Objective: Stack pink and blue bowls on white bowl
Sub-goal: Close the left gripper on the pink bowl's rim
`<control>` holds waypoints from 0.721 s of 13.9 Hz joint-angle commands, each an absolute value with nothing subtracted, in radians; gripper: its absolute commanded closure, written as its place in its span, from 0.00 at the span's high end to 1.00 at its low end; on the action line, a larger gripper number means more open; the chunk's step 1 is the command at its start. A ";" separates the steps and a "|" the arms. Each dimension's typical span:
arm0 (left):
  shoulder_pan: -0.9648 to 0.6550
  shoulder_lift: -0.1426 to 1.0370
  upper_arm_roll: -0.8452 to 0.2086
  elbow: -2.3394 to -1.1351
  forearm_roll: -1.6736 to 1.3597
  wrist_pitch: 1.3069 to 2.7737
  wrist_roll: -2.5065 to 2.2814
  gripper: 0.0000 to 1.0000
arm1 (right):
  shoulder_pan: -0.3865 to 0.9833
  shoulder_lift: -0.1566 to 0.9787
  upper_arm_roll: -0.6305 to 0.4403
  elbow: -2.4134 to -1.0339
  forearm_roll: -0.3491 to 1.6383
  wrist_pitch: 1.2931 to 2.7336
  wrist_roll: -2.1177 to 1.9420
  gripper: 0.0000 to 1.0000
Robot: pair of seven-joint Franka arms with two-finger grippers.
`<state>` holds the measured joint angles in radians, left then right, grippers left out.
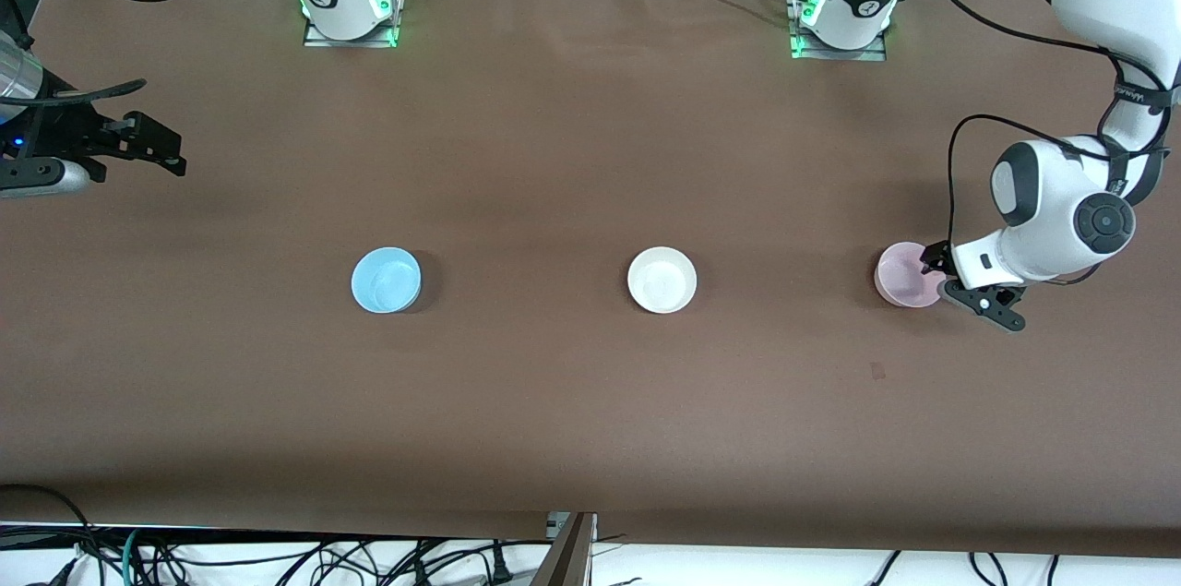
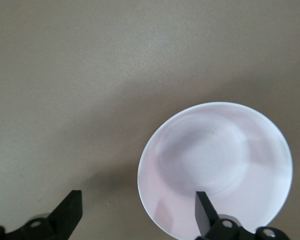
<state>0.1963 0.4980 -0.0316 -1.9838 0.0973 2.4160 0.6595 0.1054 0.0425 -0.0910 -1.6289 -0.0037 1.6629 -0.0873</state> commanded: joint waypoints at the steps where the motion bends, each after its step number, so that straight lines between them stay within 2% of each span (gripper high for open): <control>1: 0.209 0.508 -0.037 -1.968 0.114 2.413 0.703 0.25 | 0.103 0.048 -0.087 -1.614 0.009 1.646 -0.100 0.99; 2: 0.207 0.512 -0.038 -1.968 0.114 2.410 0.703 0.05 | 0.103 0.048 -0.087 -1.612 0.009 1.646 -0.098 0.99; 3: 0.209 0.515 -0.038 -1.968 0.112 2.410 0.704 0.00 | 0.103 0.048 -0.087 -1.612 0.009 1.646 -0.100 0.99; 10: 0.210 0.520 -0.040 -1.960 0.112 2.408 0.704 0.00 | 0.103 0.048 -0.087 -1.617 0.011 1.646 -0.100 0.99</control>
